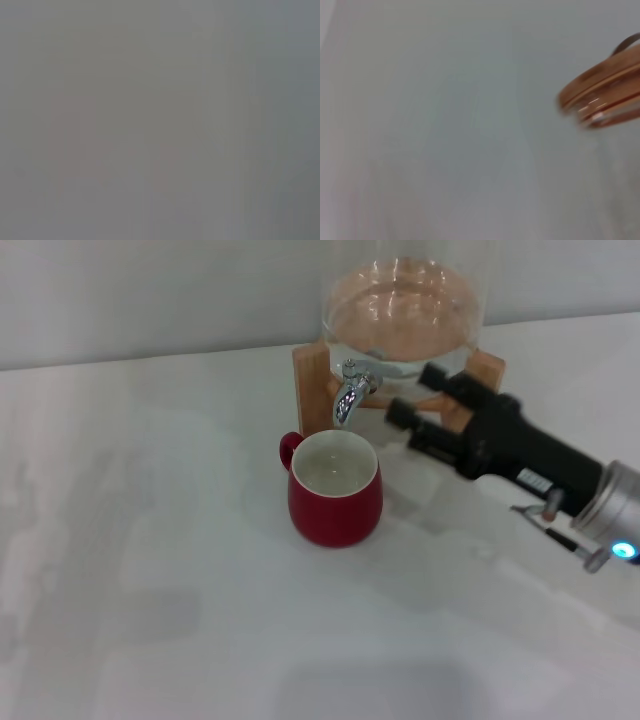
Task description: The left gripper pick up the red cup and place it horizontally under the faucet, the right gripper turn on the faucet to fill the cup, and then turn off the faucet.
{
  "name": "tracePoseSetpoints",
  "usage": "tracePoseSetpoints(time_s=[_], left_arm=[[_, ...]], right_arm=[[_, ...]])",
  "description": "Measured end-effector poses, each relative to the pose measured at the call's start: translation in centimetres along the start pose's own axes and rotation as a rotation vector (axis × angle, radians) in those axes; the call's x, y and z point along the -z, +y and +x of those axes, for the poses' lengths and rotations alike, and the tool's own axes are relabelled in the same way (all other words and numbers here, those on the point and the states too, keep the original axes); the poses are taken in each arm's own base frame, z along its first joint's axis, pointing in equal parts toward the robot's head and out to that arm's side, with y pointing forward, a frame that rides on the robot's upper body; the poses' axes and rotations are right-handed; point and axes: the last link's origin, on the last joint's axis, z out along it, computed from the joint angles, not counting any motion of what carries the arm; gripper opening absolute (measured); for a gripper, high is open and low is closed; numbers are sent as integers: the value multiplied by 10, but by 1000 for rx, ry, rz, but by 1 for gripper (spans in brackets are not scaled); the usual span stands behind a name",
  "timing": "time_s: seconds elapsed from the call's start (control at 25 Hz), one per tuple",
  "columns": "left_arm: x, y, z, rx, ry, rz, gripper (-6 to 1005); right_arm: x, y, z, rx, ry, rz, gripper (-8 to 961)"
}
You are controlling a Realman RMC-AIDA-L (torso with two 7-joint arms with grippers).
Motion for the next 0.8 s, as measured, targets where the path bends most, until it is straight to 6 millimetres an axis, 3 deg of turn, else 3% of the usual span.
tracePoseSetpoints(time_s=[0.8], left_arm=[[3, -18, -4, 15, -17, 100, 422]], right_arm=[[36, -65, -43, 147, -135, 352, 824]])
